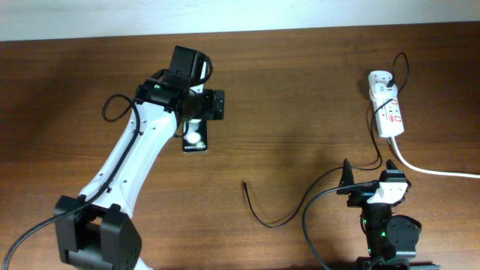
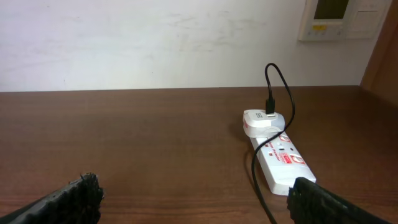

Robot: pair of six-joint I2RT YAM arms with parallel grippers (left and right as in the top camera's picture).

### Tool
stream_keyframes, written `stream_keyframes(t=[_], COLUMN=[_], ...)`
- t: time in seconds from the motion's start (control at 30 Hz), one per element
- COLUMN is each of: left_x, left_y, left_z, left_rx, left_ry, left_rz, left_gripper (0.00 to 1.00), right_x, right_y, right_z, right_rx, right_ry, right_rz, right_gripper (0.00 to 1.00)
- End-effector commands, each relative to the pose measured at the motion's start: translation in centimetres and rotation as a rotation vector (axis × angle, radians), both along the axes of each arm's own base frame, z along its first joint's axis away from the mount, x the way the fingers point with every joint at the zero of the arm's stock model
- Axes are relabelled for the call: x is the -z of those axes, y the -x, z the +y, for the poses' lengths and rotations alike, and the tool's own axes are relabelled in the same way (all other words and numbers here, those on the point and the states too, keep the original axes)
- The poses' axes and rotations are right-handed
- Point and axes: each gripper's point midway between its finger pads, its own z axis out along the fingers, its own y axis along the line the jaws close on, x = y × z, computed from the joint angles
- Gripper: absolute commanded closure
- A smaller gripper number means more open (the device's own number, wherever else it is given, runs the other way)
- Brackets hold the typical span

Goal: Plug charger to phone and switch on socket
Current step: 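Move the left gripper over the black phone and descend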

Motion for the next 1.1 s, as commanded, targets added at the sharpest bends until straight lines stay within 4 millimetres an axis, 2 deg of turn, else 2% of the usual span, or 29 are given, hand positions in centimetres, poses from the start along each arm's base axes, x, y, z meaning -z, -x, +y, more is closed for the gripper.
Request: stream_keyframes(t=[0.0,0.2,0.33,0.43,0.7,1.07], left_x=[-0.9,-1.1,2.6,4.6,5.9,12.5], left_y=[-1.0,-3.6,-4.2,-3.9,-3.3,-1.2], left_z=[0.9,0.9,0.9,1.0,2.3,2.1], left_rx=[-0.068,-0.084,-0.093,-0.092,-0.114,-0.099], left_ry=[-0.013,-0.061,-0.095,-0.116,-0.124,-0.102], left_rz=[-0.034,0.094,0.198,0.253,0.309,0.385], left_gripper=[0.01,0.01,0.01,0.01,0.01,0.01], right_x=[0.3,0.3,0.3,0.3,0.3,0.3], right_y=[0.0,0.0,0.0,0.0,0.0,0.0], right_z=[0.1,0.1,0.1,0.1,0.1,0.1], right_rx=[-0.001,-0.001,-0.001,-0.001,-0.001,-0.001], right_ry=[0.006,0.006,0.006,0.006,0.006,0.006], right_rz=[0.005,0.005,0.005,0.005,0.005,0.005], right_gripper=[0.01,0.01,0.01,0.01,0.01,0.01])
